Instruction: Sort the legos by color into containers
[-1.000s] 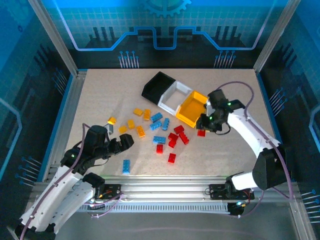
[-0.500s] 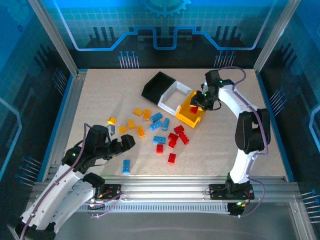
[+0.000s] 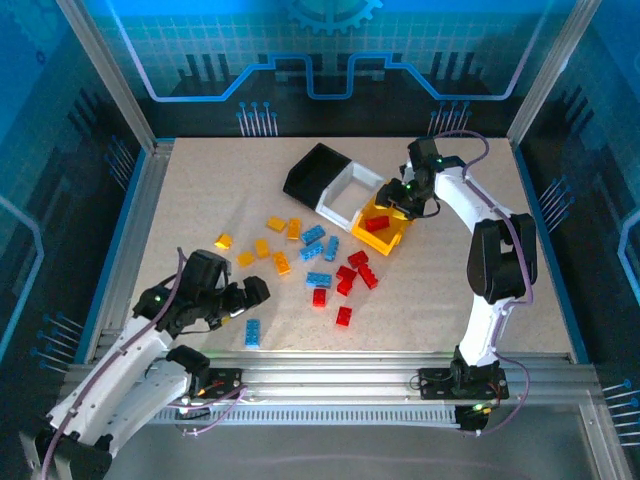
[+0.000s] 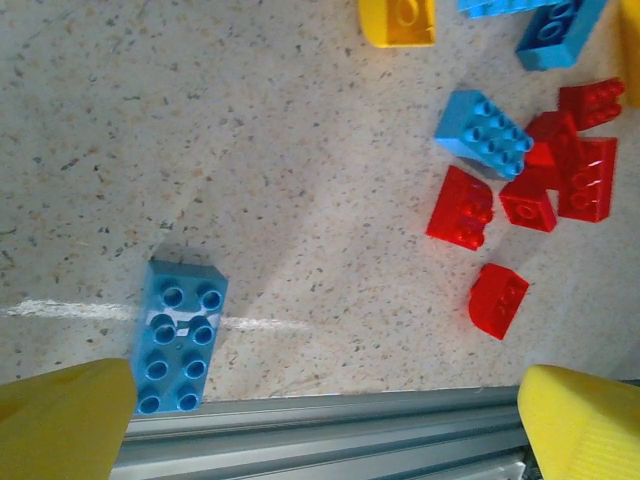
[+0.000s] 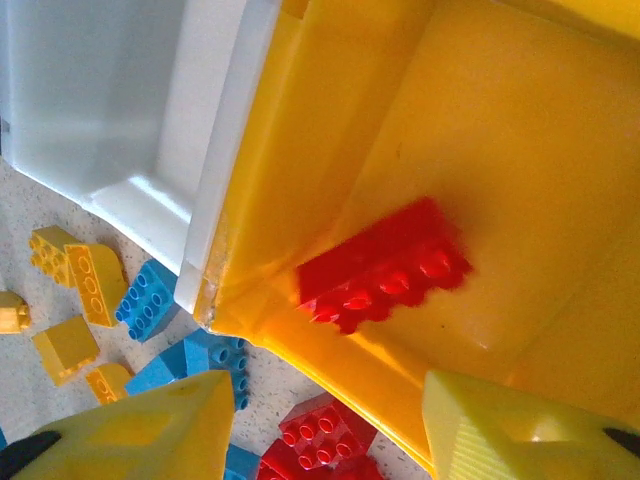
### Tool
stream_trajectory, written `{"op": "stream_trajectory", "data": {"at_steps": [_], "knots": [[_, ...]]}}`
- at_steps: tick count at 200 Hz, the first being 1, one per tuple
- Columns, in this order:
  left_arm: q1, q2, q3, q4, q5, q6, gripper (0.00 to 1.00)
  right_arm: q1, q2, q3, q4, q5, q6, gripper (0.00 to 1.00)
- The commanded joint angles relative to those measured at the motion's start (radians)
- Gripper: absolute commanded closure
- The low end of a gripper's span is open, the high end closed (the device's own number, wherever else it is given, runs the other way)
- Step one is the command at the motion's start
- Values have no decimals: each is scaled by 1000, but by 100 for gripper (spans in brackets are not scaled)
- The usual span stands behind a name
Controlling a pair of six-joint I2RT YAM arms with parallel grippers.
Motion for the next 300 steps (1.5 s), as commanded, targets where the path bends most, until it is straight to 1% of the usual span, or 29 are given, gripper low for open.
{"op": "stream_trajectory", "data": {"at_steps": [1, 17, 29, 59, 83, 104, 131, 160, 183, 212, 243, 254, 275, 300], "knots": [[-7, 28, 40, -67, -16, -2, 1, 19, -76, 28, -61, 10, -30, 44], [-6, 56, 50, -120, -29, -1, 1, 50, -136, 10, -90, 39, -54, 42], [-9, 76, 47, -153, -35, -1, 2, 82, -191, -35, -95, 50, -57, 41], [-65, 130, 22, -173, -72, -37, 12, 195, -324, -198, -69, 68, -43, 40], [-115, 212, -2, -114, -88, -58, 12, 277, -400, -307, -35, 66, -19, 39], [-144, 304, -27, -40, -98, -58, 13, 314, -446, -369, -4, 44, 8, 39], [-167, 390, -26, 8, -128, -43, 18, 352, -497, -396, -7, 58, 22, 39], [-204, 474, -25, 38, -156, -25, 22, 358, -556, -431, -6, 69, 44, 39], [-226, 525, -55, 91, -155, -38, 30, 358, -589, -438, -14, 73, 49, 39], [-251, 553, -65, 122, -162, -54, 41, 359, -606, -425, -33, 78, 48, 39], [-254, 556, -59, 133, -164, -48, 62, 360, -616, -421, -30, 71, 66, 39], [-253, 546, -45, 131, -161, -42, 68, 360, -625, -423, -34, 70, 72, 39], [-252, 513, 11, 143, -131, -30, 71, 358, -652, -429, -47, 78, 82, 39], [-247, 503, 140, 193, -67, -15, 71, 351, -704, -436, -75, 87, 100, 39]]}}
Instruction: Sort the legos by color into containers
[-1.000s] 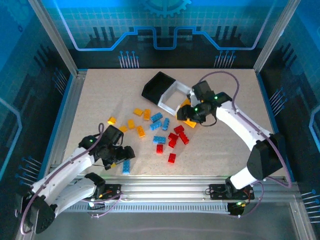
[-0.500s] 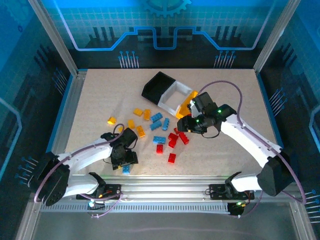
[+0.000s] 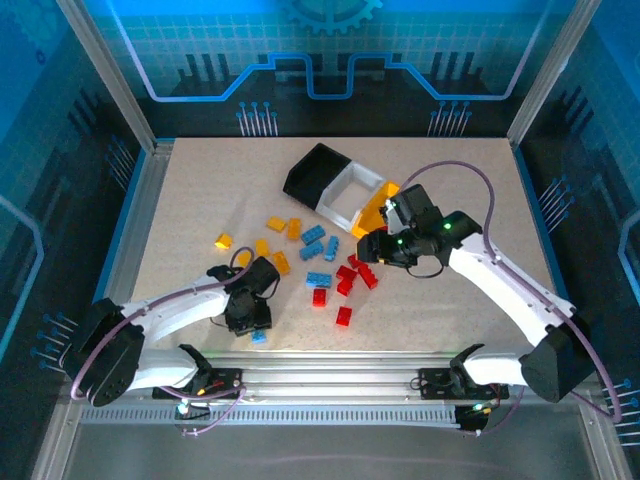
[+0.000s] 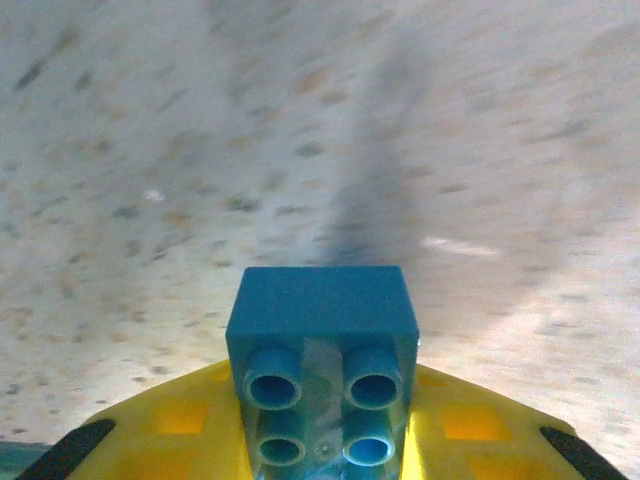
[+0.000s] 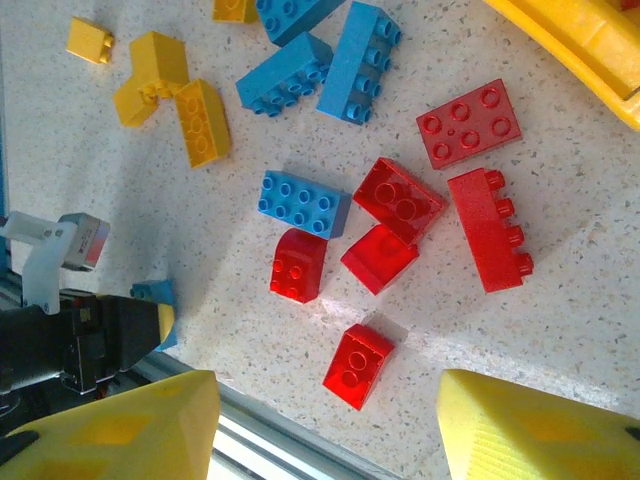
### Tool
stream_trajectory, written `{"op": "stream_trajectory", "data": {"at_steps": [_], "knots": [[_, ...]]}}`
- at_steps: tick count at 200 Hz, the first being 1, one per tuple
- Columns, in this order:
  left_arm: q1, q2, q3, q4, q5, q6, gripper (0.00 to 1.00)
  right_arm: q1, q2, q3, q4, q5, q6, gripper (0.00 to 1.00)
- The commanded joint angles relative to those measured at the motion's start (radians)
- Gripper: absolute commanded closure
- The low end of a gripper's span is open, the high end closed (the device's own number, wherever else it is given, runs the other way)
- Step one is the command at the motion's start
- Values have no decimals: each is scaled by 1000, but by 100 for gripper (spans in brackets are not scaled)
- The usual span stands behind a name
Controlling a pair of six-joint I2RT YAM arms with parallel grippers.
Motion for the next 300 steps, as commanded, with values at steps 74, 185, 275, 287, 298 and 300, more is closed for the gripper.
{"op": "stream_trajectory", "data": {"at_steps": [74, 185, 275, 287, 298, 300], "knots": [[88, 417, 769, 224, 245, 70, 71, -1, -350, -143, -37, -5, 211, 39], [108, 1031, 1469, 187, 143, 21, 72, -11, -407, -169, -125, -38, 183, 38], [147, 1147, 1616, 131, 123, 24, 53, -70, -382, -211, -93, -99, 152, 37], [147, 1132, 1613, 127, 121, 38, 49, -70, -373, -209, -91, -100, 145, 36], [147, 1108, 1609, 119, 117, 62, 45, -71, -363, -208, -84, -99, 141, 36], [146, 1103, 1607, 117, 116, 66, 44, -71, -362, -208, -82, -98, 141, 36]]}}
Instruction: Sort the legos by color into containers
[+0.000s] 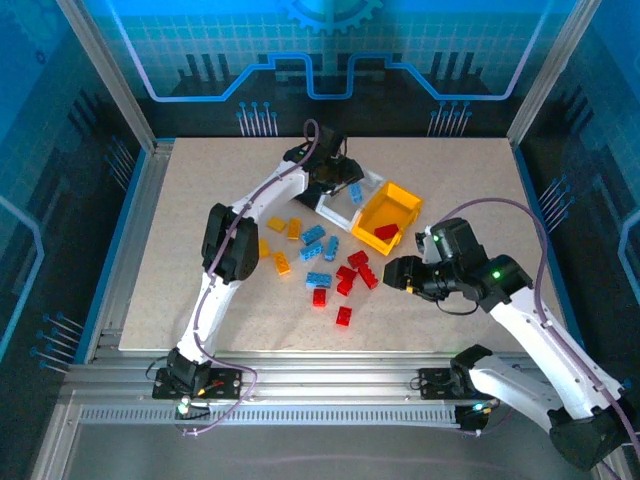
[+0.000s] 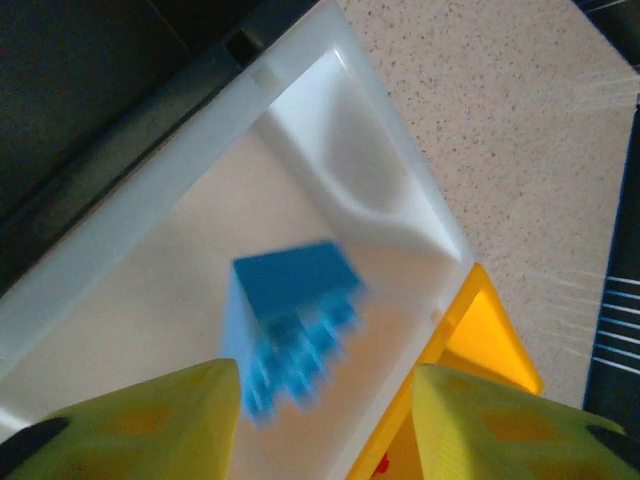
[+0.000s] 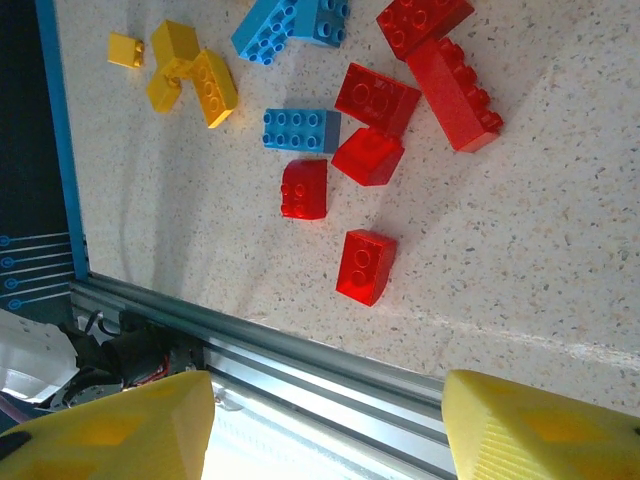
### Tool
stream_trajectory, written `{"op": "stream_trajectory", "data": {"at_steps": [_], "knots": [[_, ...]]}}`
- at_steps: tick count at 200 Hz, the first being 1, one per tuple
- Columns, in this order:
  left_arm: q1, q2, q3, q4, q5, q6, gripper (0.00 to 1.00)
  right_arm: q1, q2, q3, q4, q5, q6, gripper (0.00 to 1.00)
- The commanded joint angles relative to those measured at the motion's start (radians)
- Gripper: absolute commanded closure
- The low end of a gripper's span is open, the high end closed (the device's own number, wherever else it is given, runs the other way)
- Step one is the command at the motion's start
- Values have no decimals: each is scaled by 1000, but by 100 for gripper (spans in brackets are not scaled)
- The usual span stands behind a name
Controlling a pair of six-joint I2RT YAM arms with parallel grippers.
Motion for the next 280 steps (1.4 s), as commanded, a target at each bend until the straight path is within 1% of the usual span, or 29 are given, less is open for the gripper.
{"op": "stream_trajectory", "data": {"at_steps": [1, 26, 45, 66, 83, 104, 127, 139, 160, 188, 205, 226, 247, 280], "knots": [[-3, -30, 27, -46, -14, 42, 44, -11, 15, 2, 10, -25, -21, 36], [8, -115, -12, -90, -16, 106, 34, -11, 46, 3, 38, -30, -22, 36], [23, -224, -100, -119, -15, 152, 28, -2, 93, 21, 53, -27, -25, 36], [54, -401, -271, -142, -17, 189, 23, 53, 190, 93, 39, 14, -61, 36], [95, -570, -449, -159, -12, 187, 21, 106, 299, 173, 31, 53, -95, 35], [164, -775, -652, -215, -14, 188, 19, 159, 451, 279, 51, 68, -127, 35], [217, -992, -836, -300, -48, 189, 18, 231, 644, 448, 53, 91, -173, 35], [233, -1097, -920, -333, -64, 178, 17, 272, 771, 560, 28, 108, -211, 35], [238, -1273, -1033, -377, -97, 130, 17, 330, 986, 777, -37, 119, -274, 35], [237, -1527, -1169, -383, -107, 45, 17, 387, 1240, 1067, -148, 177, -343, 35], [237, -1661, -1199, -435, -143, 14, 16, 411, 1361, 1219, -204, 215, -362, 34], [237, -1758, -1178, -518, -194, 10, 12, 426, 1474, 1340, -246, 246, -356, 33], [237, -1800, -1147, -570, -216, 19, 10, 433, 1527, 1384, -253, 269, -341, 33], [238, -1832, -1144, -597, -201, 24, 7, 450, 1578, 1400, -259, 326, -347, 33]]}}
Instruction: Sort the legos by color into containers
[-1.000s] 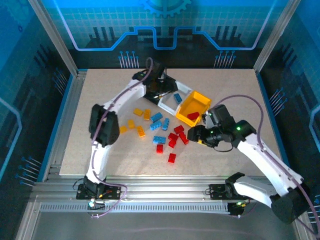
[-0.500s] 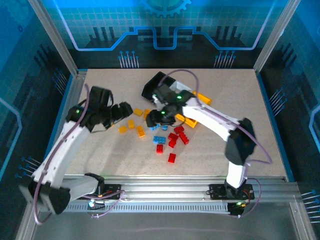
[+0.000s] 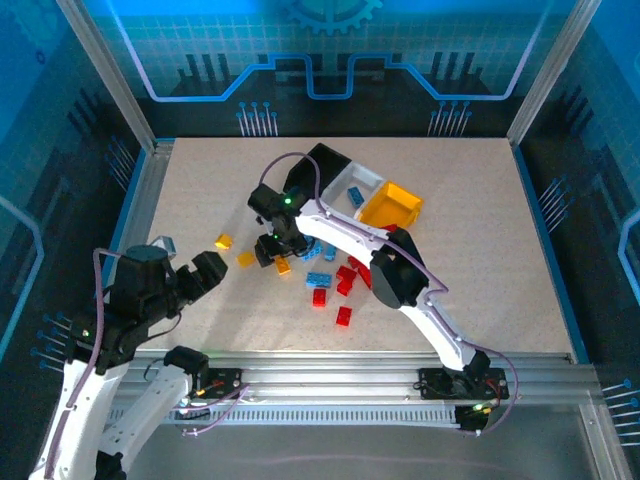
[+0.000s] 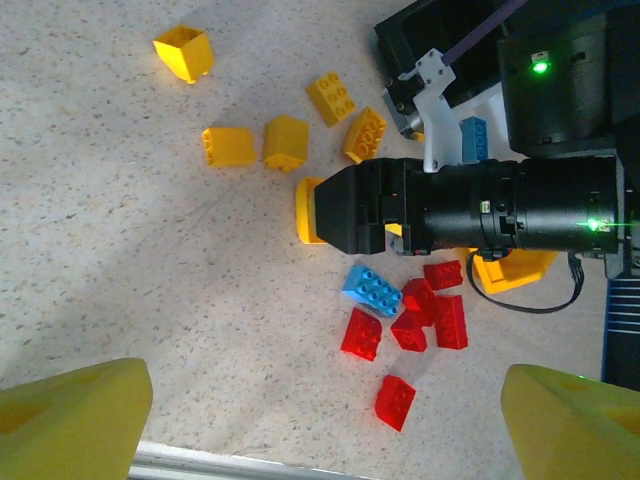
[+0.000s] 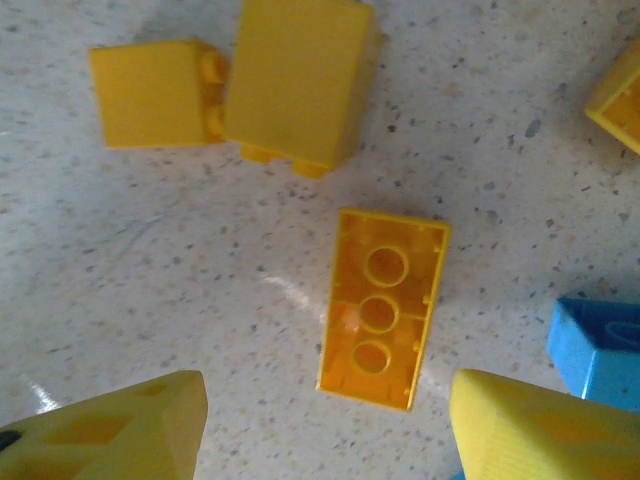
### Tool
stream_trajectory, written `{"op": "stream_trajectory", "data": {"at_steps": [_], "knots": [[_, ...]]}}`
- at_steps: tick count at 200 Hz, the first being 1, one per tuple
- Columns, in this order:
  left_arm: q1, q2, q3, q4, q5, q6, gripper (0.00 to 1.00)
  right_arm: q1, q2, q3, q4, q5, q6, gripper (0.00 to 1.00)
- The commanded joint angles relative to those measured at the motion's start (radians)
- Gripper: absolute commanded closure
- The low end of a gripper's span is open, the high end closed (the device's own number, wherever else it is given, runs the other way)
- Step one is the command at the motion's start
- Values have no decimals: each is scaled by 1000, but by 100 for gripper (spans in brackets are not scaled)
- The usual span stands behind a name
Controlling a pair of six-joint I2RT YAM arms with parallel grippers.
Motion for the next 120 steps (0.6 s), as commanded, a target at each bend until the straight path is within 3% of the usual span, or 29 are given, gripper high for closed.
{"op": "stream_trajectory", "data": {"at_steps": [1, 74, 120], "knots": [[4, -24, 18, -66, -16, -10, 7, 23, 41, 43, -65, 70, -17, 33], [4, -44, 14, -106, 14, 2, 5, 61, 137, 83, -69, 144, -35, 33], [3, -46, 15, -115, 29, 11, 4, 64, 150, 94, -69, 177, -26, 43]]}}
